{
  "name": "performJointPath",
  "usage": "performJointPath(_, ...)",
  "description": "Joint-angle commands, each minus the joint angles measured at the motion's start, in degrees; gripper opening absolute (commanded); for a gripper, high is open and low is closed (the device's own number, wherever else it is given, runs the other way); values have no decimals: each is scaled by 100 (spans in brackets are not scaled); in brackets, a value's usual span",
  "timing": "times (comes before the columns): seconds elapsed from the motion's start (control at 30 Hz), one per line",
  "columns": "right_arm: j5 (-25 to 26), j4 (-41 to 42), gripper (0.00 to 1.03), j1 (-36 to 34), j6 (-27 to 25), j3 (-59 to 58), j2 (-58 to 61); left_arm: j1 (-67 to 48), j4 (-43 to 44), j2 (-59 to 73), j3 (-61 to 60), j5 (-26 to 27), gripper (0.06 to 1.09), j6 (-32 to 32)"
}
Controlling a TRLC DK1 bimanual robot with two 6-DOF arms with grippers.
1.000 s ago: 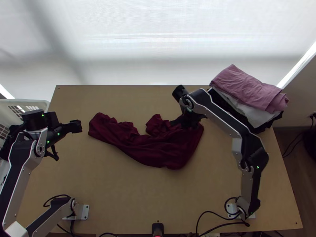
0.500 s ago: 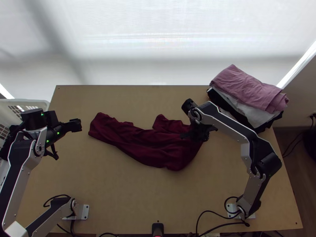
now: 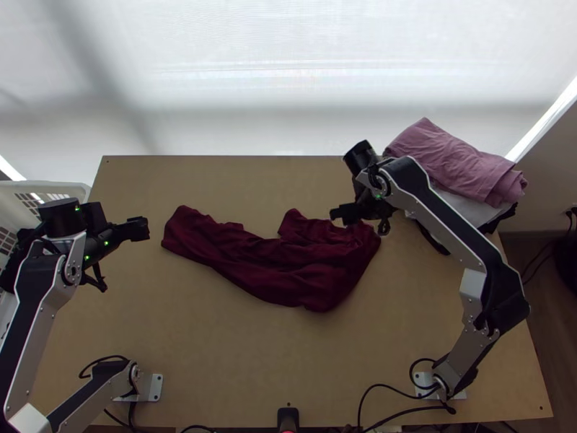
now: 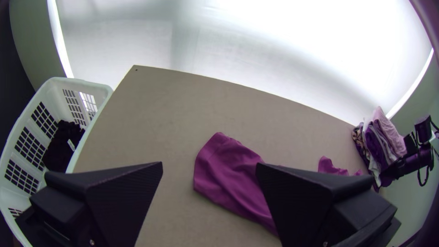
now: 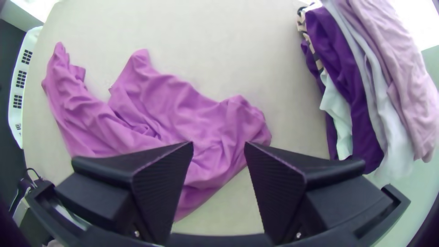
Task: Fold the t-shirt
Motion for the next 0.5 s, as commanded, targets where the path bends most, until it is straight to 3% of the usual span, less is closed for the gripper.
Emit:
performJointPath(0.0, 35, -86, 57, -109, -87, 219, 433, -33, 34, 70, 213, 48, 105, 80)
performJointPath(0.47, -18, -86, 57, -74, -87, 1072, 1786, -41, 34, 132, 283, 48, 105, 63)
